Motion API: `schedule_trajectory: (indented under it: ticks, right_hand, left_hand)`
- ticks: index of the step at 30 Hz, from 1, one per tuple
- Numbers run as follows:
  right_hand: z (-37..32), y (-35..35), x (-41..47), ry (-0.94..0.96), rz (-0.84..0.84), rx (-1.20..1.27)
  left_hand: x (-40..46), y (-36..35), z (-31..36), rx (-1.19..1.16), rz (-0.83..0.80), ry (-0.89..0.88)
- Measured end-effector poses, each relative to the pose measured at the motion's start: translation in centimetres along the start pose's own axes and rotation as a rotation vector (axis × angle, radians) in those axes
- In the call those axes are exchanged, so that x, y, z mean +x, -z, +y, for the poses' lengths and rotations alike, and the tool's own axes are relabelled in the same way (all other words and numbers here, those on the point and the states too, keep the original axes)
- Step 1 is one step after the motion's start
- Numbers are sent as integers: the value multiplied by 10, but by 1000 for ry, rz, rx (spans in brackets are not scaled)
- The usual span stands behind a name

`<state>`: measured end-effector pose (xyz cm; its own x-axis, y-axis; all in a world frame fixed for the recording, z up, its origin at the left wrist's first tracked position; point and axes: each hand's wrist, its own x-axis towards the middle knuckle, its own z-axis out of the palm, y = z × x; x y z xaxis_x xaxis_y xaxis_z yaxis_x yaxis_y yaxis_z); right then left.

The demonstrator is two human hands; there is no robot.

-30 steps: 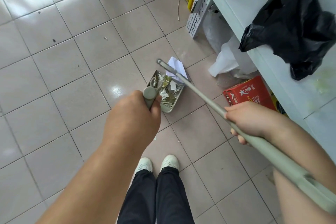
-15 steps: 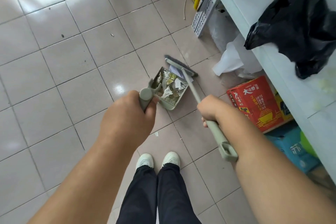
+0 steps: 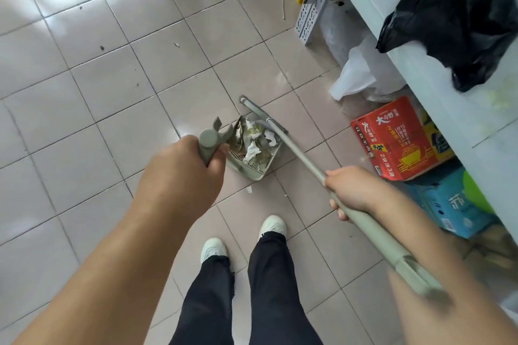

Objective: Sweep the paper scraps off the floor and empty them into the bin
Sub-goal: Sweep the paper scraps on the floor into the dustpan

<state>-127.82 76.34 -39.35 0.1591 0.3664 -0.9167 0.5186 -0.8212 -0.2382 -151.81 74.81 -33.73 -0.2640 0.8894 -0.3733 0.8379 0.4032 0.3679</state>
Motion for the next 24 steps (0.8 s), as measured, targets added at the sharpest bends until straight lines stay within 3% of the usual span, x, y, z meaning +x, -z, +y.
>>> schedule_trajectory:
  ticks: [6, 13, 24]
  right_hand:
    - [-12, -3, -8, 87, 77, -36]
    - [-36, -13, 19, 43, 129, -169]
    - [-12, -57, 29, -52, 90, -198]
  left_hand:
    - [-26, 7, -18, -30, 10, 3]
    - [-45, 12, -33, -14, 18, 48]
    - [-60, 28, -66, 0, 22, 107]
